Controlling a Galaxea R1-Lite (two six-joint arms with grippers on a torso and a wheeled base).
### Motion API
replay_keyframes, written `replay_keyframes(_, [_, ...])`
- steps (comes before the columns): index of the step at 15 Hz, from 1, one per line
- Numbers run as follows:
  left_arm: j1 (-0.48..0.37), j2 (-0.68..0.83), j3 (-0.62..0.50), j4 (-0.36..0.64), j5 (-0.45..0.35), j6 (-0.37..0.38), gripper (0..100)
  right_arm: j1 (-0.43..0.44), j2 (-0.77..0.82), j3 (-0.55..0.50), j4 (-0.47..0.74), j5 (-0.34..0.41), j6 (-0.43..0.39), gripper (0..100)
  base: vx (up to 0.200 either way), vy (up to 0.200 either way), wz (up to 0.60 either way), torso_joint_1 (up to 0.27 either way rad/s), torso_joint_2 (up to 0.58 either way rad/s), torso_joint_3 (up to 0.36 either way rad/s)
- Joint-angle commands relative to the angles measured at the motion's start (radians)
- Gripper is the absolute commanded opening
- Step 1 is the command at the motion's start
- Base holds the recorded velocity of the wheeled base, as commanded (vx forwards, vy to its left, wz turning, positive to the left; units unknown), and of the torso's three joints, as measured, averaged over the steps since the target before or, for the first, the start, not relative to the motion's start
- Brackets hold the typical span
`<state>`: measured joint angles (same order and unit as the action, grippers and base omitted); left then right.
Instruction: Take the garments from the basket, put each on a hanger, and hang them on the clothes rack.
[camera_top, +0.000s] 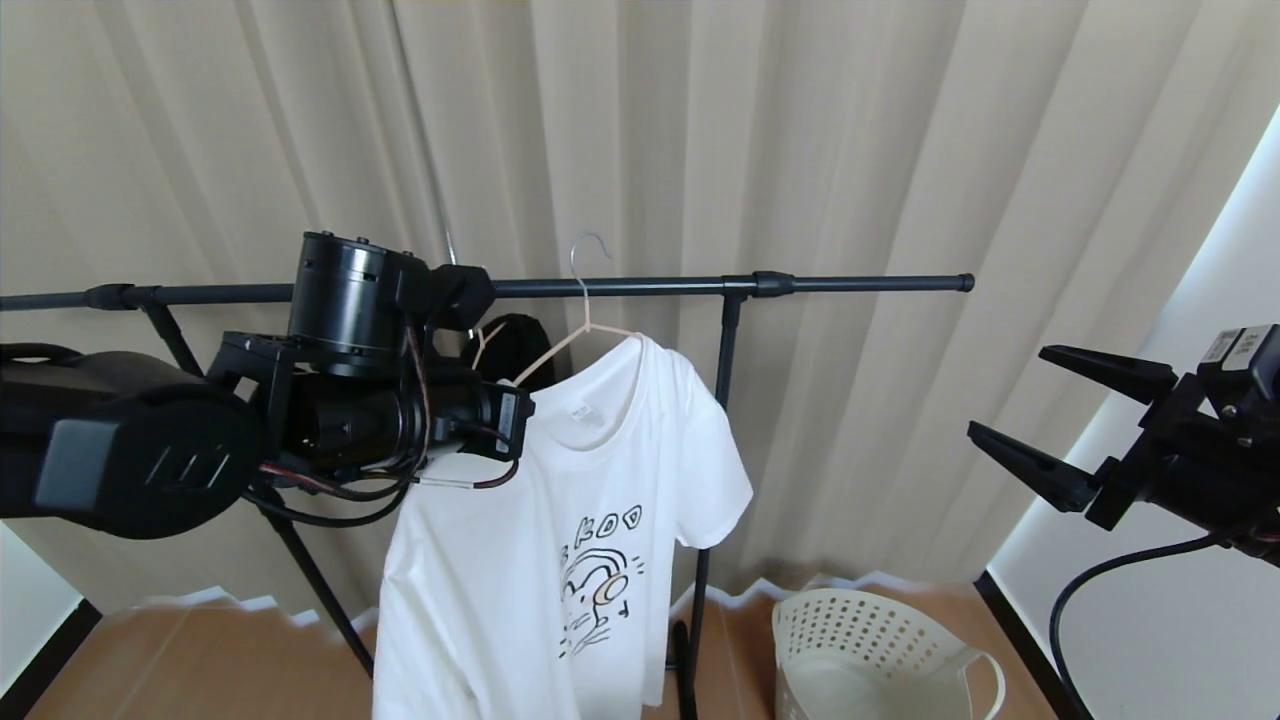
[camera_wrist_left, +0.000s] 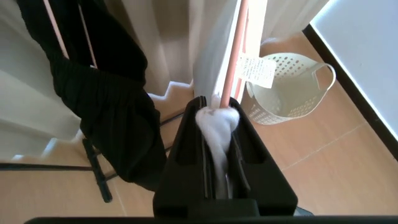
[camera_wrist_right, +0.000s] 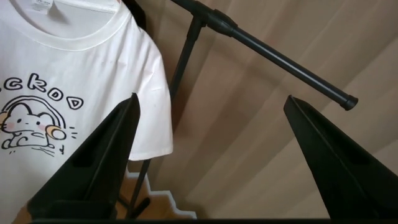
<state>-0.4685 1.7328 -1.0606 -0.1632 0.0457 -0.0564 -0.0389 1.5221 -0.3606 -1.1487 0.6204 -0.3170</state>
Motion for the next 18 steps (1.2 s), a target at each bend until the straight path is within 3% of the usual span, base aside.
replay_keyframes(1, [0.002, 0.047, -0.002, -0.022, 0.014, -0.005, 0, 0.001, 0.006, 0.0, 0.0, 0.001, -0.001, 100, 0.0, 0.0, 0.0, 0.0, 0.0, 0.0])
replay_keyframes(5, [0.004, 0.137, -0.044, -0.082, 0.075, -0.008, 0, 0.001, 0.016, 0.002, 0.0, -0.001, -0.001, 100, 0.0, 0.0, 0.0, 0.0, 0.0, 0.0])
replay_keyframes(10, [0.01, 0.212, -0.154, -0.082, 0.082, -0.034, 0, -0.001, 0.016, 0.002, 0.0, -0.001, -0.001, 100, 0.0, 0.0, 0.0, 0.0, 0.0, 0.0])
replay_keyframes(13, [0.025, 0.275, -0.216, -0.079, 0.126, -0.034, 0, -0.001, 0.016, 0.002, -0.002, -0.001, -0.001, 100, 0.0, 0.0, 0.0, 0.0, 0.0, 0.0])
replay_keyframes(18, [0.048, 0.332, -0.226, -0.081, 0.129, -0.033, 0, -0.001, 0.016, 0.002, -0.002, -0.001, -0.001, 100, 0.0, 0.0, 0.0, 0.0, 0.0, 0.0])
